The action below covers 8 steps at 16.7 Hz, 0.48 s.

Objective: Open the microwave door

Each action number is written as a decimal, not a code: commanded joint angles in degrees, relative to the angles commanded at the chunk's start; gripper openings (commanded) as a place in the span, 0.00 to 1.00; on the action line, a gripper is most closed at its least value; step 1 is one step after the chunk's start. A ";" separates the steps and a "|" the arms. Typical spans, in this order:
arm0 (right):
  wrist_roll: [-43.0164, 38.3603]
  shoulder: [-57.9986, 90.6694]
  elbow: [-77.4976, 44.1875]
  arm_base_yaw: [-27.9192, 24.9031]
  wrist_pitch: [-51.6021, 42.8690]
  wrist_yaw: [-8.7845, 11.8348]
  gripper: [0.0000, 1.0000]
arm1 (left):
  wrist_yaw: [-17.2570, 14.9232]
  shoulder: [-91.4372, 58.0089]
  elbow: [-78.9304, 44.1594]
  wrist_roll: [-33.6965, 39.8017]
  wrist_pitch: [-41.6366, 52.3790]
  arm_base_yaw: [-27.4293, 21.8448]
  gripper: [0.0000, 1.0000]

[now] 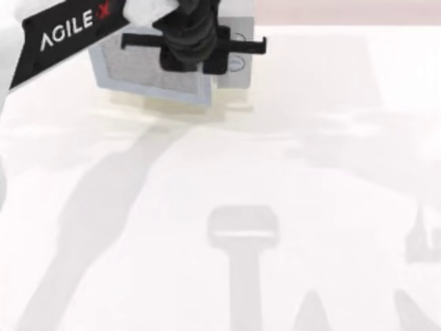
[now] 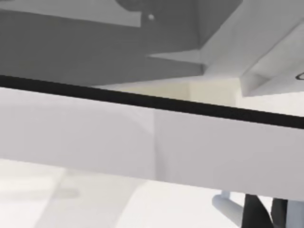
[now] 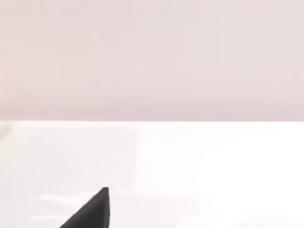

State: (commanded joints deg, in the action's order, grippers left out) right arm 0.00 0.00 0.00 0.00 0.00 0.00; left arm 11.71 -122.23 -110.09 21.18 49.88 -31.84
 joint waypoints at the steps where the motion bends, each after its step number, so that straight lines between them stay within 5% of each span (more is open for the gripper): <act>1: 0.00 0.00 0.00 0.00 0.00 0.00 1.00 | -0.48 1.02 1.57 -1.06 -0.75 0.23 0.00; 8: 0.00 0.00 0.00 0.00 0.00 0.00 1.00 | -1.74 3.72 5.54 -3.78 -2.75 0.82 0.00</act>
State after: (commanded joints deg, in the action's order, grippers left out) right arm 0.00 0.00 0.00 0.00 0.00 0.00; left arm 9.97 -118.51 -104.54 17.41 47.13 -31.03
